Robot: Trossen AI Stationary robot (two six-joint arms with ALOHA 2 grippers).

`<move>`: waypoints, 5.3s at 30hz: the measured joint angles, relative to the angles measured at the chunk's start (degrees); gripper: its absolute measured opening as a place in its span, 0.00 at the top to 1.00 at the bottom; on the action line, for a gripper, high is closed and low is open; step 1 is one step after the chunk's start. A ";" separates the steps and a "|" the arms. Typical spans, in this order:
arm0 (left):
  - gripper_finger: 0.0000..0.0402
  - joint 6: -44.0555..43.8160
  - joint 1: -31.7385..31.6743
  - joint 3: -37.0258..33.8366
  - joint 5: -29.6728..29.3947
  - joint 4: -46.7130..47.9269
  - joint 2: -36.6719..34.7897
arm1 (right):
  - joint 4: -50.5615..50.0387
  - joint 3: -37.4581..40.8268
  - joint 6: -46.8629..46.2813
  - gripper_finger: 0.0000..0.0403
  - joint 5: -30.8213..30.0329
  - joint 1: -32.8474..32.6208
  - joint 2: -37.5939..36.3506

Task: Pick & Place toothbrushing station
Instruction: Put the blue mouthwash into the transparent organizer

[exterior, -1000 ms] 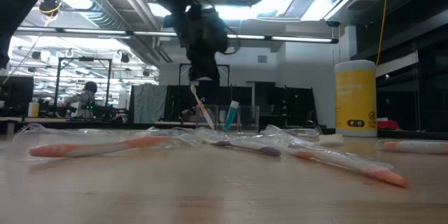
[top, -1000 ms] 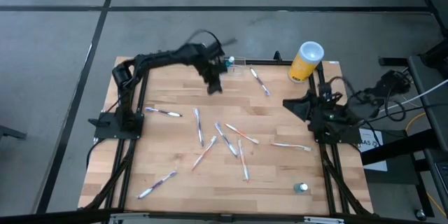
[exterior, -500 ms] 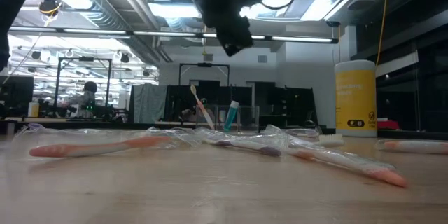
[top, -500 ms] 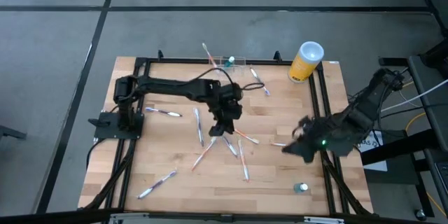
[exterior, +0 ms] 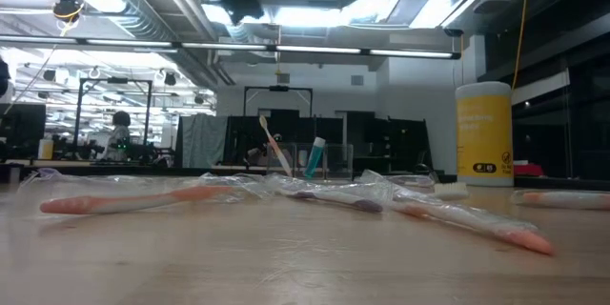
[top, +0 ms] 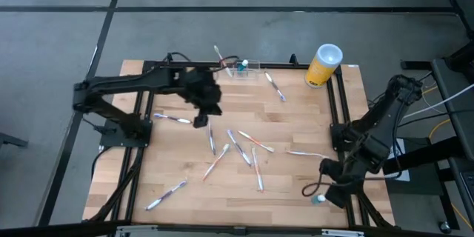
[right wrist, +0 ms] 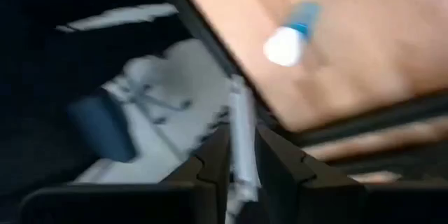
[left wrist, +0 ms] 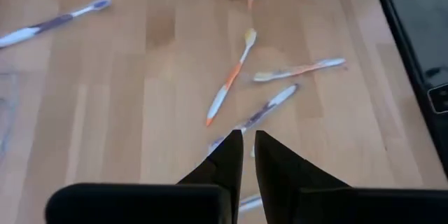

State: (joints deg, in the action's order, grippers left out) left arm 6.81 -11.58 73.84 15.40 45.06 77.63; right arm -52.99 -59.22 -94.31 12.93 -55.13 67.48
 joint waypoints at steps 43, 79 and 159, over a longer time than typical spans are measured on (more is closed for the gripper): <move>0.85 -26.38 24.55 -14.51 -31.00 -2.31 -22.58 | -15.05 -17.93 -12.18 0.77 -15.77 -2.15 14.70; 0.83 -52.74 42.04 -14.49 -45.88 -7.89 -22.58 | -19.30 -17.93 -26.74 0.37 -10.88 -6.11 28.07; 0.83 -51.03 43.44 -14.42 -44.71 -18.22 -22.56 | -4.55 -15.25 -14.73 0.77 -35.34 2.88 28.09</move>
State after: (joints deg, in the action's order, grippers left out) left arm -44.23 31.86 59.42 -29.31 26.84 55.07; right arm -57.54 -74.46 -109.04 -22.41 -52.26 95.57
